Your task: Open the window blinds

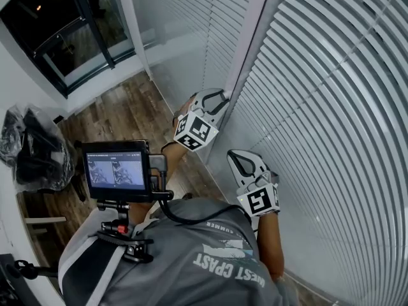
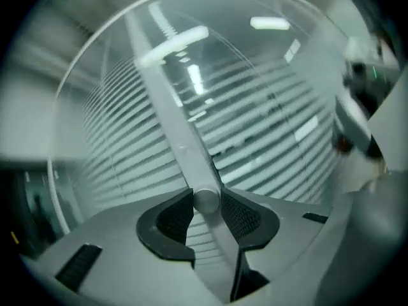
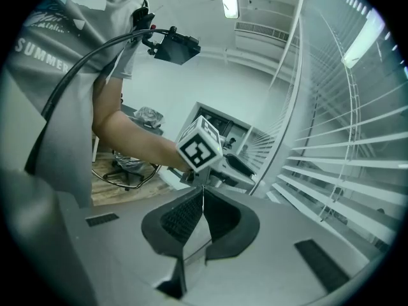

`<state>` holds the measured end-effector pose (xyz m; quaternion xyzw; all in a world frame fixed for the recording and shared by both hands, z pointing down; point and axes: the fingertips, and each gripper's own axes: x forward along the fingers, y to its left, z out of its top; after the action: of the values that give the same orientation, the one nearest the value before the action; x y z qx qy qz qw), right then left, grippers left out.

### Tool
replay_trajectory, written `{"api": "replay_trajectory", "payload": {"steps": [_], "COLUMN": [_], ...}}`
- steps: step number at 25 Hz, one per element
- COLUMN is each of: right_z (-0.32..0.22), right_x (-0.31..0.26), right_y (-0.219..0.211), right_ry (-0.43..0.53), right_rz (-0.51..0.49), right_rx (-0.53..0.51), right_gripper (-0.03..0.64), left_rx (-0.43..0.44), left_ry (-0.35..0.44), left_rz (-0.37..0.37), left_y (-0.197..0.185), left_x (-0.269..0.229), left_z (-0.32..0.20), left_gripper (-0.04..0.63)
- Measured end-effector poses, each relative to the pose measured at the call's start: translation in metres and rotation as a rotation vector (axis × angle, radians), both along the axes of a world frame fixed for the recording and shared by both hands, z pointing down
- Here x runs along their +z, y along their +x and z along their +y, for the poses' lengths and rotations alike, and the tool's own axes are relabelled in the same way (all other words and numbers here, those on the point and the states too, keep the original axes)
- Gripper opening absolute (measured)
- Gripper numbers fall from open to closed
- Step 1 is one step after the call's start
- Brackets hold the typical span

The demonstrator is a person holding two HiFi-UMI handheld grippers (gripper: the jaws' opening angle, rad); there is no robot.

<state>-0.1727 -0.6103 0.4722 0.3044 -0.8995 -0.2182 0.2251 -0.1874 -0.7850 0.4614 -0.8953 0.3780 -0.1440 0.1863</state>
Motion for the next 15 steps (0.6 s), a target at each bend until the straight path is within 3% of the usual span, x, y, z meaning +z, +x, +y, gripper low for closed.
{"api": "replay_trajectory", "payload": {"steps": [2,3,4,9,10,11,12,15], "right_z": [0.001,0.001,0.001,0.002,0.002,0.002,0.002,0.001], "right_x": [0.001,0.002,0.002,0.0,-0.001,-0.001,-0.001,-0.001], "right_y": [0.0,0.0,0.0,0.001,0.001,0.002,0.002,0.004], "right_ry": [-0.001,-0.001,0.0,-0.002,-0.003,-0.004,-0.003,-0.001], "right_rz": [-0.001,-0.002,-0.003,-0.004,-0.002,-0.001,-0.001,0.0], "right_rx": [-0.002,-0.003,-0.003,-0.002,-0.002,-0.002,-0.001,0.004], "right_gripper": [0.003,0.003,0.003,0.003,0.003,0.003,0.003,0.003], "left_rx": [0.09,0.117,0.126,0.112,0.104,0.086,0.058,-0.054], "left_ry": [-0.256,-0.345,-0.385,-0.36,-0.323,-0.255,-0.156,0.213], "left_rz": [0.407,0.551,0.614,0.56,0.511,0.414,0.271,-0.266], "left_y": [-0.007,-0.011,-0.013,-0.01,-0.008,-0.006,-0.002,0.01], "left_x": [-0.011,-0.015,-0.017,-0.018,-0.019,-0.02,-0.019,-0.011], "left_z": [0.0,0.0,-0.001,-0.002,-0.001,0.001,0.003,0.009], "left_gripper": [0.138,0.141,0.141,0.127,0.126,0.126,0.126,0.124]}}
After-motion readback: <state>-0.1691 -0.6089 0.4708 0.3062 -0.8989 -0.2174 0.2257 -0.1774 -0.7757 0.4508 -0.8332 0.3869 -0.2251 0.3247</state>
